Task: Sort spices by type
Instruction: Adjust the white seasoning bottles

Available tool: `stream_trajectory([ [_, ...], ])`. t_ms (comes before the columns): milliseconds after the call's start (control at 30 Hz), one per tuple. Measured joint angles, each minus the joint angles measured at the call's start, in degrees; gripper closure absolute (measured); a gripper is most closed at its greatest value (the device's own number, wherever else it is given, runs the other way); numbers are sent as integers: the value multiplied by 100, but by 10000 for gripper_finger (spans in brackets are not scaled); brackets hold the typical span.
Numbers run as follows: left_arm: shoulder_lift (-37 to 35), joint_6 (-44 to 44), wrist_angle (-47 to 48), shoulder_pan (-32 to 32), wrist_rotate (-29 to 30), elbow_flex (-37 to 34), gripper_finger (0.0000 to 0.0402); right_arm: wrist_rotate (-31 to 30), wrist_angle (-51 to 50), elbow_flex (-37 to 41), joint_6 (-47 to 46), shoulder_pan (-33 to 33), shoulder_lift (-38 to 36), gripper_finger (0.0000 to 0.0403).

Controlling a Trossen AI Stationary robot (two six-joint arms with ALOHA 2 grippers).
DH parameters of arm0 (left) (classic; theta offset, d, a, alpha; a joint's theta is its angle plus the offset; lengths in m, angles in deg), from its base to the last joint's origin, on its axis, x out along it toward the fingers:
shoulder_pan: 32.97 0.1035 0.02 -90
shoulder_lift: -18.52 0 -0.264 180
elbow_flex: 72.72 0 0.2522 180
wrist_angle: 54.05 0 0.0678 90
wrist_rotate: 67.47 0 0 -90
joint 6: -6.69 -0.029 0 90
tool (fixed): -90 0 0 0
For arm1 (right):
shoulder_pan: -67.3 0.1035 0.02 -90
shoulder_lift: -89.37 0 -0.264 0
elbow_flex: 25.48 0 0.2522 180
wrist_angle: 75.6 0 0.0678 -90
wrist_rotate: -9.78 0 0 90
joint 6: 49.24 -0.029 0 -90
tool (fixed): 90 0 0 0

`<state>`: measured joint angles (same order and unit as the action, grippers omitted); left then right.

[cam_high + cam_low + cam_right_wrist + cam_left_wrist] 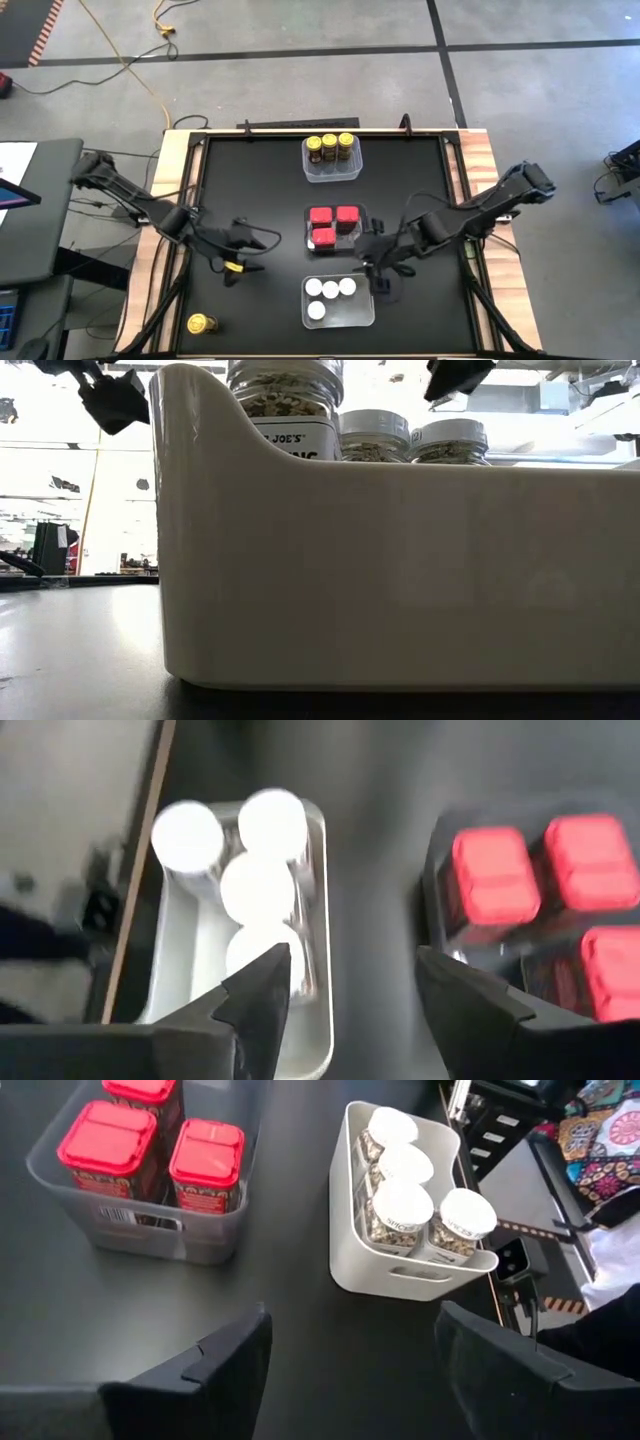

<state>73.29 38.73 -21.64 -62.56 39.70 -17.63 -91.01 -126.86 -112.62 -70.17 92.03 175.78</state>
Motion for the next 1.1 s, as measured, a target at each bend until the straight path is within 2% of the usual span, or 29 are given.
stream_trajectory([
  [133,-211,-212,0,0,2,-96,133,56,-508,-304,-353,60,526,149],
  [433,-220,-90,39,0,-35,-128,133,390,-550,-757,-929,385,1361,147],
  [600,-220,-52,44,0,-42,-128,133,423,-517,-948,-901,536,1410,147],
  [867,-217,29,60,0,-39,-128,133,424,-530,-947,-905,435,1375,147],
  [1100,-217,4,207,0,-39,-128,133,699,-553,-945,-633,498,1375,147],
])
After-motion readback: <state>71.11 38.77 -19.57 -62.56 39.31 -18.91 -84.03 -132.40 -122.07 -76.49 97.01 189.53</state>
